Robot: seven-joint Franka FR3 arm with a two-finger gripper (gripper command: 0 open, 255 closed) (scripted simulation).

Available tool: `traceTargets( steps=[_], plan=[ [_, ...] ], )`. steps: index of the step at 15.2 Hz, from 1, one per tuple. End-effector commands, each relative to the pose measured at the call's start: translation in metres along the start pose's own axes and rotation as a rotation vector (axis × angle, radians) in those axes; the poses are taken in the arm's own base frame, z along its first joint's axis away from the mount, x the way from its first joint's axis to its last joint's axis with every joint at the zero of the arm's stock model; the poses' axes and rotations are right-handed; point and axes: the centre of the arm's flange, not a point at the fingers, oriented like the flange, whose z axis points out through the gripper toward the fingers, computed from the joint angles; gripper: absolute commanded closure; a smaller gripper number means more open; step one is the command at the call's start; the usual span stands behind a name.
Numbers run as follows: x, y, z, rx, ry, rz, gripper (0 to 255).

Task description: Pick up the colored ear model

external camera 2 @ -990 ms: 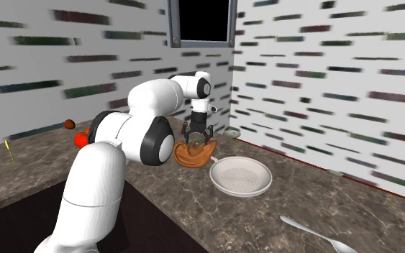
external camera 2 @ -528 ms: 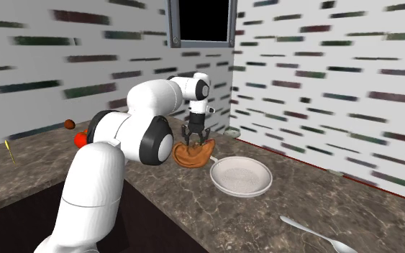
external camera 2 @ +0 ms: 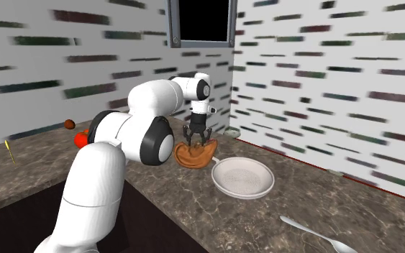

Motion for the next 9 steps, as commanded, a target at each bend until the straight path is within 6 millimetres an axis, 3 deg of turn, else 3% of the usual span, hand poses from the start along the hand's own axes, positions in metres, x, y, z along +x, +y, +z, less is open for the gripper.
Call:
traceTargets(
  steps=[1,9],
  plan=[
    [-0.002,0.001,-0.007,0.0,-0.003,0.002,255],
    [-0.014,-0.002,-0.048,0.0,-0.003,0.002,255]
  ],
)
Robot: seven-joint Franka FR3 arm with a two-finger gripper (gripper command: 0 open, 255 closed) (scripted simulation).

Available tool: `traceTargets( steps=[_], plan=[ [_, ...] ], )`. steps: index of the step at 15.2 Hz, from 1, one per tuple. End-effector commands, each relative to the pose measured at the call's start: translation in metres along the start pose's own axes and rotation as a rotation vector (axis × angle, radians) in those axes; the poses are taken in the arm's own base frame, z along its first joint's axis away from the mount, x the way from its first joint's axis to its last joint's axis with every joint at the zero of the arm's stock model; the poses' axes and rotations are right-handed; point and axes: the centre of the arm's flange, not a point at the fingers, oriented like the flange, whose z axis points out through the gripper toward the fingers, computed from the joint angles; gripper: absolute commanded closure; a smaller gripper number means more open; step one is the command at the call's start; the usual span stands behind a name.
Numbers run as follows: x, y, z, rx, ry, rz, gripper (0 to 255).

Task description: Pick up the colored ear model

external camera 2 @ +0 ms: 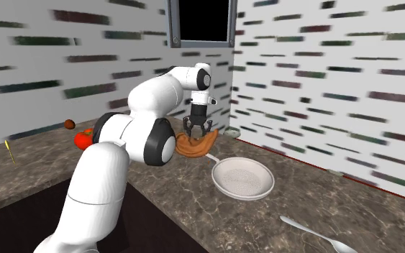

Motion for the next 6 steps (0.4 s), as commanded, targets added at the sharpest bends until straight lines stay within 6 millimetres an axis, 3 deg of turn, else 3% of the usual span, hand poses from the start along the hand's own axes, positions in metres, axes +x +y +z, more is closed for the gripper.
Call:
traceTargets(
  steps=[1,6],
  plan=[
    [-0.004,-0.001,-0.011,0.0,0.001,0.0,255],
    [-0.009,-0.002,-0.027,0.0,0.0,0.0,255]
  ],
)
